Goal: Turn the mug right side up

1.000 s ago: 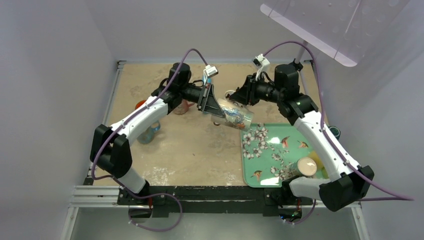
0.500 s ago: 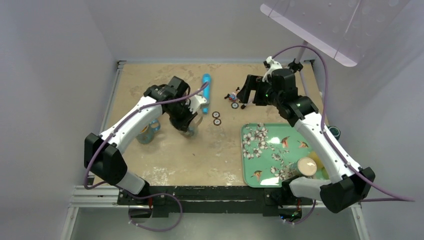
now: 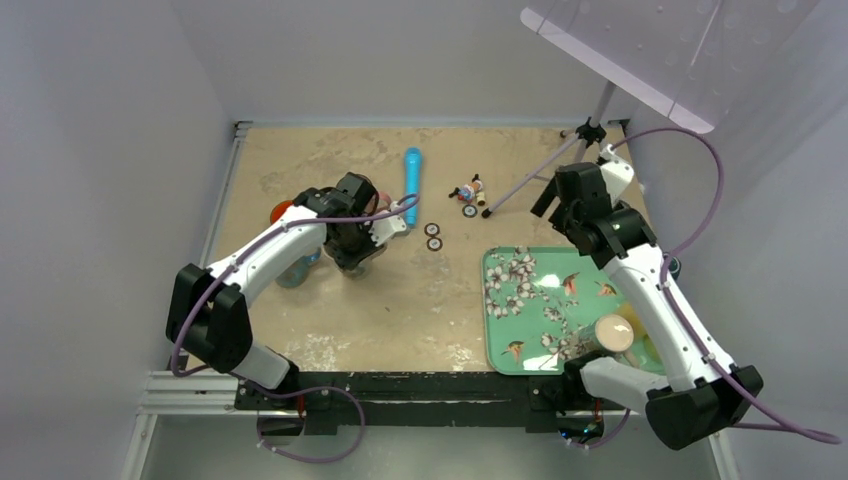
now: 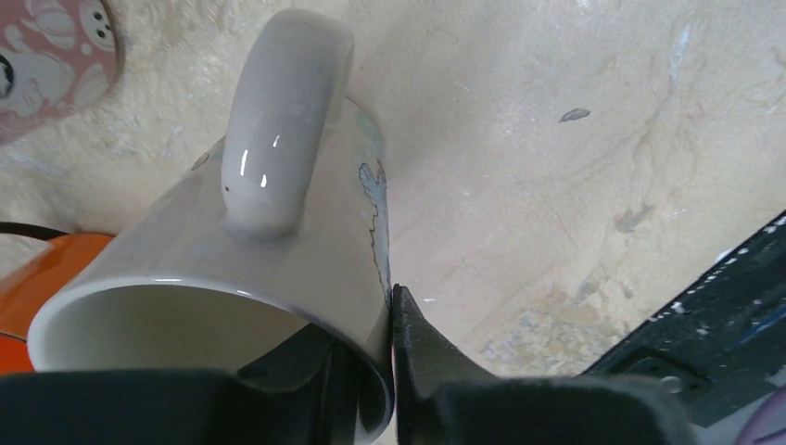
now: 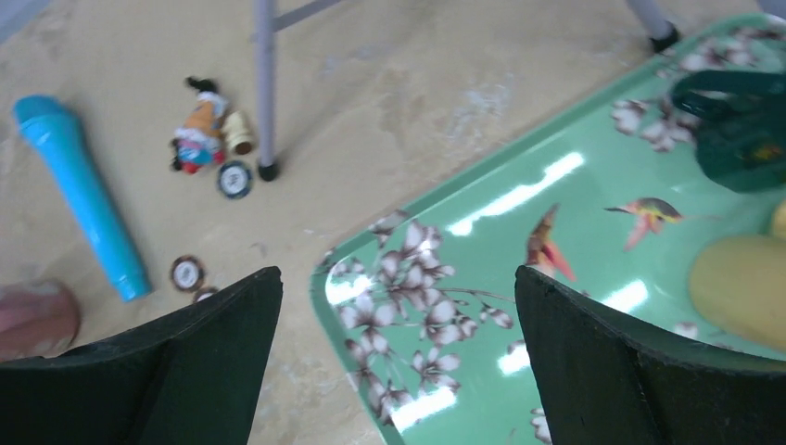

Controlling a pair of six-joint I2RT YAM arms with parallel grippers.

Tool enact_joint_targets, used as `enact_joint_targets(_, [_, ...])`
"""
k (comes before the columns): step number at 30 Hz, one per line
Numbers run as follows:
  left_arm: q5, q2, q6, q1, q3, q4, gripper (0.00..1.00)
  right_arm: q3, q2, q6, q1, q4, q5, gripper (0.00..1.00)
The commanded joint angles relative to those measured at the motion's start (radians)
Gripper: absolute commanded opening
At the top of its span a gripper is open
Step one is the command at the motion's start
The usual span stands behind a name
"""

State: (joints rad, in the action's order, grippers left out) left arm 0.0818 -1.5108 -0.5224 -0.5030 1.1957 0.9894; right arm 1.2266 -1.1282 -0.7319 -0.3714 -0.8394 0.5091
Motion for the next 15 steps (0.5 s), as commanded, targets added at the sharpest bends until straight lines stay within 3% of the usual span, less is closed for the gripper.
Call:
enact_joint_targets(1, [-0.028, 0.036, -0.073, 0.009, 0.002, -0.07, 0.28, -0.057, 0.069, -0.154, 0.106, -0.118, 0.166, 0.99])
enact_joint_targets(4, [0.011, 0.075, -0.089, 0.009, 0.016, -0.048, 0.5, -0.134, 0.136, -0.129, 0.256, -0.067, 0.115, 0.99])
enact_joint_targets(6, [0.046, 0.097, -0.091, 0.01, 0.041, -0.01, 0.56, -0.156, 0.167, -0.154, 0.318, -0.078, 0.137, 0.99])
enact_joint_targets(10, [0.1, 0.111, -0.066, 0.009, 0.119, 0.099, 0.6, -0.192, 0.216, -0.17, 0.415, -0.087, 0.137, 0.99])
enact_joint_targets(15, [0.121, 0.117, -0.019, 0.009, 0.206, 0.191, 0.61, -0.2, 0.234, -0.154, 0.433, -0.171, -0.097, 0.98])
